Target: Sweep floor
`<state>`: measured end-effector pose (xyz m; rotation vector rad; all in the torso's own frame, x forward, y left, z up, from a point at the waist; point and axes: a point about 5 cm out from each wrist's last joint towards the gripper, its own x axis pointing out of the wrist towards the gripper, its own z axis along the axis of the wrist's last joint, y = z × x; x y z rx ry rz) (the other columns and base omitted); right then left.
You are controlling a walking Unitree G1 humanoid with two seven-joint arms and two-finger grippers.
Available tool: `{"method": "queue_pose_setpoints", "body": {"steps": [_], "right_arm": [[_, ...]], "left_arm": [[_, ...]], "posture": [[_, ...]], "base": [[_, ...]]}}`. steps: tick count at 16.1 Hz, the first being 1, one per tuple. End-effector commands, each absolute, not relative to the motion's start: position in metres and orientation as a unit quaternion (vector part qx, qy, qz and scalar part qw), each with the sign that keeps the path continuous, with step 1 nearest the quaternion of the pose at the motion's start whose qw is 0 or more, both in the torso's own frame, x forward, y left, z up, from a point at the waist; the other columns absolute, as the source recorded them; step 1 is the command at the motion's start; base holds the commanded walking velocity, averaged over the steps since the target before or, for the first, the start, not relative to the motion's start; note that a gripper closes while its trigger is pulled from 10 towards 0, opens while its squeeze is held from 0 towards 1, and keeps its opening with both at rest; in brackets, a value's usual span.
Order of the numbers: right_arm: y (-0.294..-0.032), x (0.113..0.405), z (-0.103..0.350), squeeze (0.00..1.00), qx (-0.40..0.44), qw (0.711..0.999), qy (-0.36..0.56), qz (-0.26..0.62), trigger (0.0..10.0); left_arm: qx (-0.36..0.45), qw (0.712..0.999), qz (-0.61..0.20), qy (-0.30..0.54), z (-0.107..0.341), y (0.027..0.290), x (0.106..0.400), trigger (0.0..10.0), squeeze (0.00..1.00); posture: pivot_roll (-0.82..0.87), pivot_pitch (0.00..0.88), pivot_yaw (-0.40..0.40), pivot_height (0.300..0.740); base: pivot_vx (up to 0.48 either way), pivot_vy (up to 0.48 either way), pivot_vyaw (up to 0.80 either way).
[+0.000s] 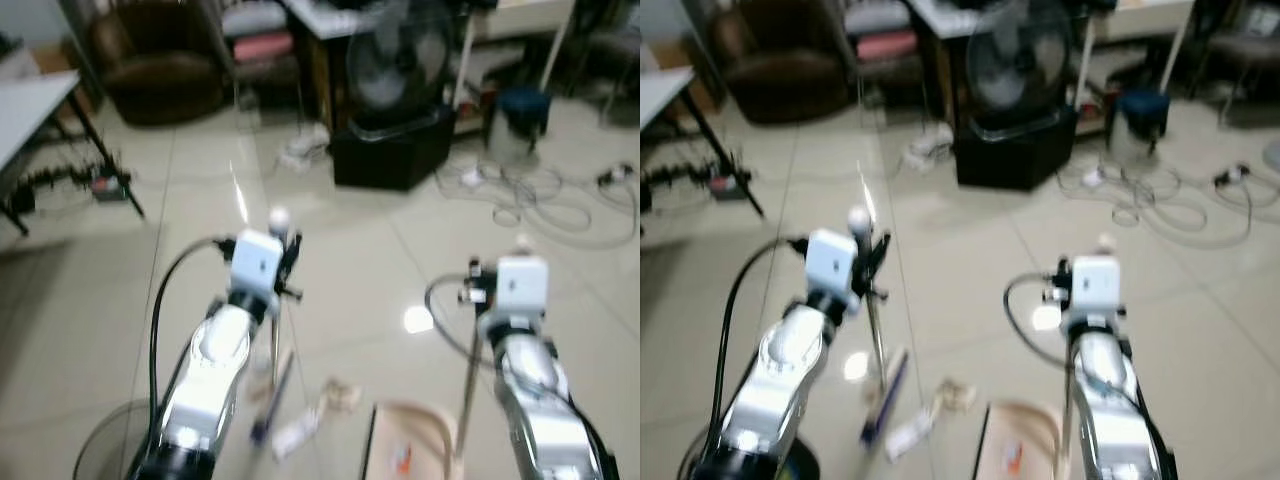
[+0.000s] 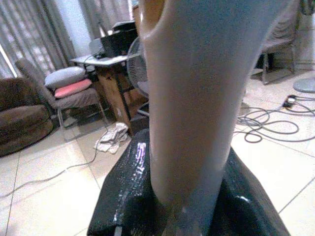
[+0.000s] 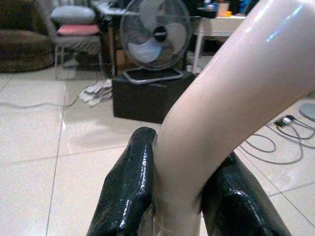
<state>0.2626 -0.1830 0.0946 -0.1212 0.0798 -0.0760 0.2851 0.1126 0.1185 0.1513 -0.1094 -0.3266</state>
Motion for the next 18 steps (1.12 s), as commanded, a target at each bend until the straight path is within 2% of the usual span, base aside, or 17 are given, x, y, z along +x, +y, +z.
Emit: {"method": "queue_pose_setpoints", "body": {"steps": [1, 4, 11, 18], "right_arm": [[-0.17, 0.266, 0.099, 0.0, -0.042, 0.999, 0.017, -0.013, 10.0], [-0.174, 0.272, 0.093, 0.0, -0.053, 0.998, 0.015, -0.028, 10.0], [-0.18, 0.295, 0.096, 0.0, -0.086, 0.996, -0.011, -0.038, 10.0], [-0.19, 0.314, 0.091, 0.0, -0.166, 0.985, -0.016, -0.05, 10.0]], "left_arm": [[0.093, 0.986, -0.134, -0.037, 0.112, 0.127, 0.289, 10.0, 0.0], [0.108, 0.987, -0.121, -0.016, 0.095, 0.132, 0.296, 10.0, 0.0], [0.101, 0.989, -0.097, -0.035, 0.089, 0.129, 0.312, 10.0, 0.0], [0.066, 0.994, -0.061, -0.056, 0.087, 0.123, 0.317, 10.0, 0.0]], "posture": [[-0.14, 0.0, 0.082, 0.74], [-0.13, 0.0, 0.08, 0.74], [-0.12, 0.127, 0.094, 0.74], [-0.06, 0.248, 0.113, 0.74]], "base": [[0.0, 0.0, 0.0], [0.0, 0.0, 0.0], [0.0, 0.0, 0.0], [0.0, 0.0, 0.0]]}}
